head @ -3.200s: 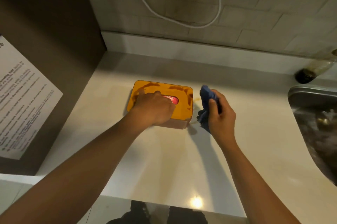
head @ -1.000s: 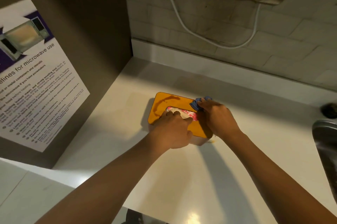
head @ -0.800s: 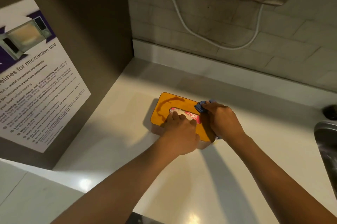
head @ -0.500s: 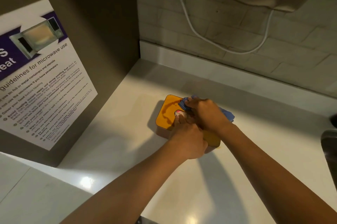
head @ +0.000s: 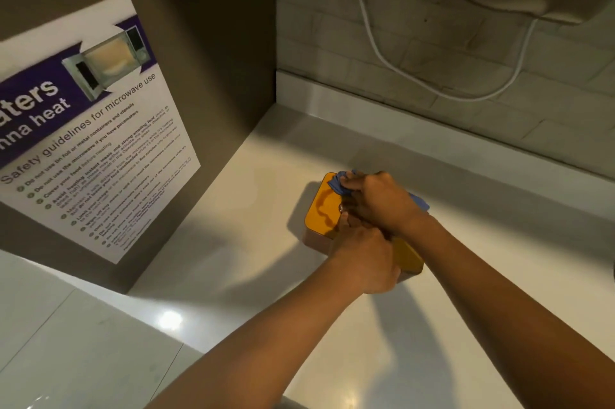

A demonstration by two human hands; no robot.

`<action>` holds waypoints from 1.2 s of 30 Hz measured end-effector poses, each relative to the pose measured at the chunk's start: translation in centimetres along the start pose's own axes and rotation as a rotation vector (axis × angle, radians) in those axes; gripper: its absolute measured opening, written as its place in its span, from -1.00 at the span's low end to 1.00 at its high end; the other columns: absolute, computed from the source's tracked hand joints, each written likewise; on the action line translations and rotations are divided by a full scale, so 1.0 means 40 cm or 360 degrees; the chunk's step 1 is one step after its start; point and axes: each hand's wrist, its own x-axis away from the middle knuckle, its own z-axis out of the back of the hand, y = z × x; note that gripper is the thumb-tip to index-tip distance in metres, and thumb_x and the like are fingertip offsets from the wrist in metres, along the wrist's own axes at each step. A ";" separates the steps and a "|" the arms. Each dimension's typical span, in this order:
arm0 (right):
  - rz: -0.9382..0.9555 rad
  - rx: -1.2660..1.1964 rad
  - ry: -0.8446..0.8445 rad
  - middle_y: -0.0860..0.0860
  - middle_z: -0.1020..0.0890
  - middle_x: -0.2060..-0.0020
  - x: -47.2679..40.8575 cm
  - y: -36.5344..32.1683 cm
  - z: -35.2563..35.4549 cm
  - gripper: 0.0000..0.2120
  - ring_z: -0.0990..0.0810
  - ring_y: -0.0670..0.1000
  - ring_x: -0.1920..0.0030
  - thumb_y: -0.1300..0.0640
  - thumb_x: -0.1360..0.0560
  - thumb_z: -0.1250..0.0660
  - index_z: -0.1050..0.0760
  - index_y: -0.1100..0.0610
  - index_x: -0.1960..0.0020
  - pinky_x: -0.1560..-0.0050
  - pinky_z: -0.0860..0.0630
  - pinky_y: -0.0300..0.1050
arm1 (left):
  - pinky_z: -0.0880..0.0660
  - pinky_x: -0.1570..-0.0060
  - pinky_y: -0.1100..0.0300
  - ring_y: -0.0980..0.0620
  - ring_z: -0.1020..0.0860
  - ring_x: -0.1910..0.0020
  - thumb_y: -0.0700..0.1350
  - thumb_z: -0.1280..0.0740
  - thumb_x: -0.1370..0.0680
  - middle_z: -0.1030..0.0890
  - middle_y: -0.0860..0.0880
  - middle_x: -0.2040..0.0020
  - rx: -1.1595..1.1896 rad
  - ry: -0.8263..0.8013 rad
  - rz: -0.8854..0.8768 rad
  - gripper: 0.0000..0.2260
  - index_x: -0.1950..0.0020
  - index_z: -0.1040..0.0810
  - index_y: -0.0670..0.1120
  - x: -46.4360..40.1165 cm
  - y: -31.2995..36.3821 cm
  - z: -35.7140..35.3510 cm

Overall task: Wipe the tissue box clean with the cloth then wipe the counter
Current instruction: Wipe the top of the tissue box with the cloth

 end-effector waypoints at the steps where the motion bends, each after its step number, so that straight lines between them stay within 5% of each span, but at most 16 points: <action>1: 0.0013 0.0070 -0.0032 0.17 -0.54 -0.33 -0.014 -0.019 -0.002 -0.56 -0.56 0.24 -0.20 0.11 -0.56 -0.33 -0.44 0.11 -0.43 -0.23 -0.50 0.11 | -0.37 -0.27 -0.09 -0.23 -0.55 -0.12 0.05 -0.16 -0.62 -0.63 -0.22 -0.10 0.0000 0.0002 -0.0010 -0.65 -0.17 -0.55 -0.17 0.002 0.001 -0.003; 5: 0.0093 0.0190 -0.0070 0.20 -0.54 -0.30 -0.036 -0.040 0.002 -0.58 -0.55 0.26 -0.18 0.23 -0.57 -0.25 -0.42 0.09 -0.42 -0.18 -0.51 0.11 | -0.39 -0.26 -0.08 -0.24 -0.55 -0.15 0.05 -0.13 -0.64 -0.63 -0.20 -0.15 -0.0065 0.0029 -0.0033 -0.62 -0.25 -0.53 -0.17 -0.008 0.003 -0.011; 9: 0.0068 -0.0326 0.0101 0.13 -0.62 -0.27 -0.026 0.006 0.031 -0.64 -0.59 0.20 -0.23 0.28 -0.60 -0.24 -0.53 0.11 -0.37 -0.28 -0.50 0.02 | -0.31 -0.34 -0.31 -0.31 -0.50 -0.23 -0.08 -0.14 -0.65 -0.59 -0.25 -0.19 -0.0364 -0.0067 -0.0140 -0.75 -0.05 -0.57 -0.16 -0.007 0.003 0.015; 12: -0.0080 -0.0597 0.0374 0.08 -0.66 -0.21 -0.009 0.039 0.061 -0.67 -0.63 0.12 -0.16 0.30 -0.61 -0.23 -0.58 0.11 -0.31 -0.10 -0.46 -0.21 | -0.05 -0.50 -0.22 -0.31 -0.24 -0.49 -0.02 -0.12 -0.65 -0.39 -0.26 -0.45 -0.0235 0.0017 -0.0002 -0.61 -0.44 -0.39 -0.12 0.002 -0.020 0.017; 15: -0.0304 -0.0952 0.0652 0.05 -0.66 -0.21 -0.004 0.074 0.079 -0.69 -0.60 0.06 -0.21 0.30 -0.60 -0.24 -0.60 0.10 -0.26 -0.13 -0.47 -0.20 | -0.21 -0.47 -0.10 -0.22 -0.32 -0.46 0.01 -0.15 -0.62 -0.48 -0.16 -0.41 0.0011 0.0270 -0.0021 -0.61 -0.42 -0.44 -0.06 0.017 -0.059 0.014; 18: -0.0562 -0.1633 0.0885 0.06 -0.67 -0.14 -0.009 0.083 0.098 -0.71 -0.63 0.05 -0.17 0.31 -0.59 -0.24 -0.63 0.07 -0.17 -0.19 -0.56 -0.05 | -0.51 -0.11 0.06 -0.06 -0.56 -0.11 -0.04 -0.22 -0.56 -0.65 -0.05 -0.09 0.0386 0.0714 -0.0041 -0.76 -0.13 -0.61 -0.04 0.029 -0.105 0.041; 21: -0.0709 -0.2411 0.0987 0.13 -0.69 -0.08 -0.015 0.057 0.114 -0.71 -0.64 0.14 -0.12 0.38 -0.54 -0.21 -0.62 0.13 -0.09 -0.15 -0.56 0.04 | -0.50 0.12 0.23 0.06 -0.56 0.06 -0.07 -0.31 -0.56 -0.63 0.03 -0.03 0.0937 0.0979 0.0263 -0.87 -0.09 -0.55 0.00 0.030 -0.144 0.081; 24: -0.0710 -0.3041 0.0879 0.19 -0.65 -0.09 -0.014 0.020 0.109 -0.75 -0.60 0.19 -0.10 0.34 -0.54 -0.19 -0.56 0.25 -0.15 -0.11 -0.55 0.03 | -0.44 0.23 0.44 0.16 -0.56 0.07 -0.13 -0.37 -0.54 -0.61 0.03 -0.12 0.1677 0.1056 0.0619 -0.79 -0.15 -0.48 0.00 -0.006 -0.190 0.105; 27: -0.0699 -0.3496 0.0650 0.22 -0.62 -0.10 -0.013 -0.014 0.098 -0.76 -0.58 0.20 -0.07 0.23 -0.57 -0.15 -0.52 0.28 -0.14 -0.22 -0.51 0.08 | -0.52 0.05 0.28 0.03 -0.60 -0.09 -0.15 -0.41 -0.52 -0.57 -0.03 -0.23 0.2257 0.0911 0.0622 -0.62 -0.31 -0.42 -0.04 -0.051 -0.224 0.119; 31: -0.0531 -0.3492 0.0510 0.26 -0.59 -0.12 -0.023 -0.059 0.093 -0.76 -0.55 0.25 -0.15 0.25 -0.55 -0.17 -0.56 0.27 -0.10 -0.41 -0.38 0.20 | -0.61 -0.04 0.15 -0.03 -0.67 -0.06 -0.15 -0.41 -0.56 -0.68 -0.12 -0.13 0.2412 0.0630 0.0431 -0.71 -0.27 -0.53 -0.14 -0.084 -0.234 0.122; 36: -0.0427 -0.2658 0.0685 0.10 -0.71 -0.03 0.016 -0.099 0.116 -0.68 -0.68 0.08 -0.05 0.35 -0.59 -0.15 -0.63 0.15 -0.14 -0.11 -0.62 -0.04 | -0.59 -0.17 -0.12 -0.08 -0.68 -0.06 -0.11 -0.46 -0.50 -0.71 -0.09 -0.07 0.2333 0.0580 0.0500 -0.75 -0.16 -0.59 -0.08 -0.100 -0.269 0.109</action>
